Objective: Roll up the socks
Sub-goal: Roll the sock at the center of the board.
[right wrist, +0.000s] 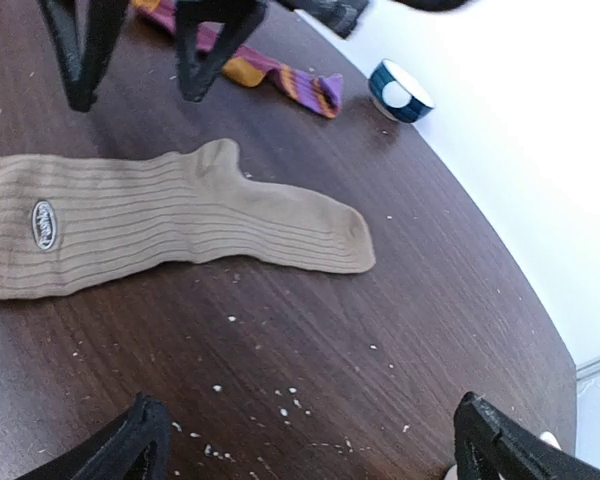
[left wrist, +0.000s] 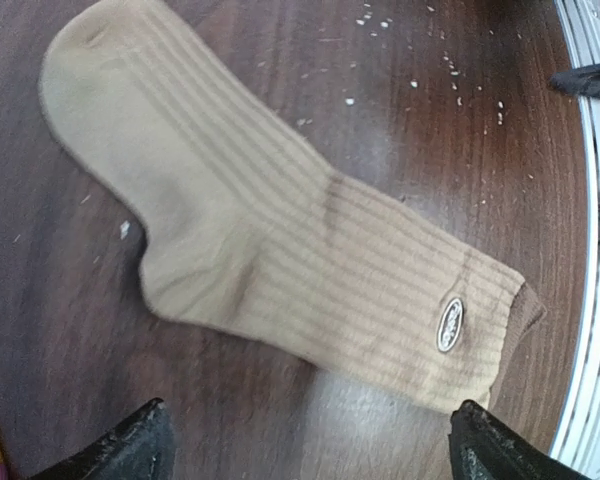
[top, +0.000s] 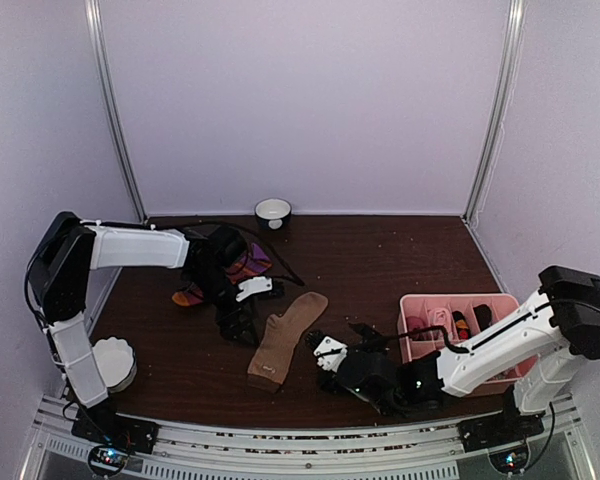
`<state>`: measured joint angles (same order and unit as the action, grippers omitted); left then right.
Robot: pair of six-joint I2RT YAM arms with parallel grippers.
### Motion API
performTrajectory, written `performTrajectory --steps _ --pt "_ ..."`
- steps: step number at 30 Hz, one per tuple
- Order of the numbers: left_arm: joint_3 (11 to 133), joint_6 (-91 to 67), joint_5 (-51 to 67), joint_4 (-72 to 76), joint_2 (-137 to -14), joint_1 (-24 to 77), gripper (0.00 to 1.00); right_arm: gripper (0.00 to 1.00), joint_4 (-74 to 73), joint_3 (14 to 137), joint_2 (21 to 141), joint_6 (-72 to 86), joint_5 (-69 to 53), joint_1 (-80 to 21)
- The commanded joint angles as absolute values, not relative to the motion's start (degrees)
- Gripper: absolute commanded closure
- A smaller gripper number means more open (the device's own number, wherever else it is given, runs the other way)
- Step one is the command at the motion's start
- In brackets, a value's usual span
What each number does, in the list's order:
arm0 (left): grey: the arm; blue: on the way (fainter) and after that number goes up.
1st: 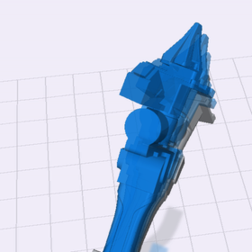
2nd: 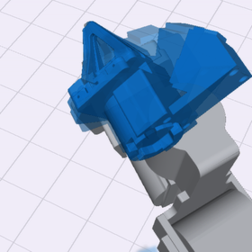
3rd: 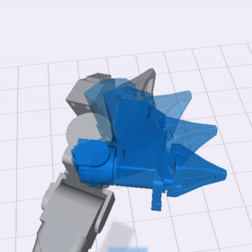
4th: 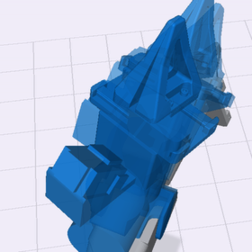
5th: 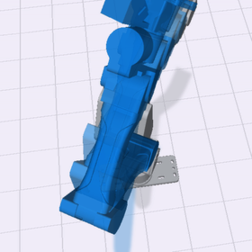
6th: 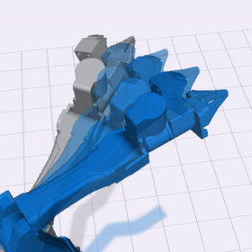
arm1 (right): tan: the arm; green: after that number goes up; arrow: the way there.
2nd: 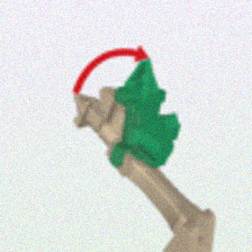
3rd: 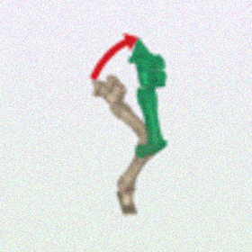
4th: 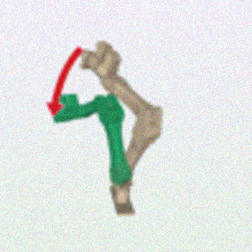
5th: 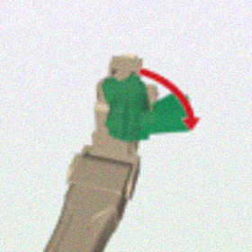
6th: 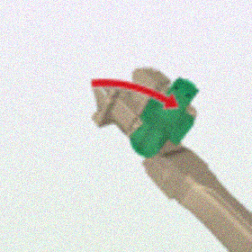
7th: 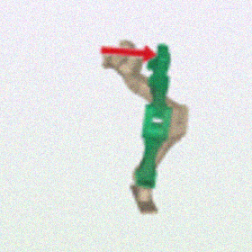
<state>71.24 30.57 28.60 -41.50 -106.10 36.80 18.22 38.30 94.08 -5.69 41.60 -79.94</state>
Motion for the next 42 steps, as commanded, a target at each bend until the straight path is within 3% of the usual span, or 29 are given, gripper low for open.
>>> performTrajectory --steps 1,11,18,26,42 --pt "70.7 28.75 30.36 -43.21 -101.59 33.83 0.02 0.01 22.27 35.93 88.49 -2.52 35.4 -78.75" --pt "72.29 28.29 28.35 -45.36 -103.68 33.67 0.02 0.0 17.52 41.39 96.93 -16.22 27.68 -82.32" --pt "72.33 28.35 28.19 -46.05 -104.61 33.66 0.02 0.25 14.88 49.51 105.21 -26.72 28.17 -84.44" --pt "74.13 28.77 27.33 -47.61 -106.95 33.66 0.02 0.27 12.24 53.54 109.59 -36.83 28.02 -85.17" --pt "77.25 29.19 26.16 -51.17 -109.56 33.66 0.02 0.5 10.22 61.95 118.07 -39.9 28.89 -85.69"
